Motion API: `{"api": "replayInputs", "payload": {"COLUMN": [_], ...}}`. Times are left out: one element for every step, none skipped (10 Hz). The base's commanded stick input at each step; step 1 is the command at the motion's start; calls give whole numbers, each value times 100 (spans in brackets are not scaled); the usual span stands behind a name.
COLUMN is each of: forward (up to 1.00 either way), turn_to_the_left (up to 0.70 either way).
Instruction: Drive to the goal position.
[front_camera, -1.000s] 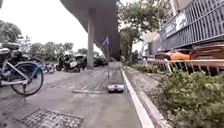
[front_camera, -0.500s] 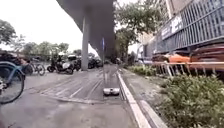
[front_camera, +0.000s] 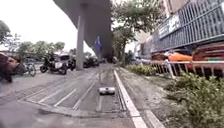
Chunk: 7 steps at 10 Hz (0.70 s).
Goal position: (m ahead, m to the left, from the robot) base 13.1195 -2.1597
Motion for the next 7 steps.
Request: {"api": "replayInputs", "payload": {"forward": [69,69,69,69,69,69,69], "turn_to_the_left": [1,1,1,1,1,1,1]}}
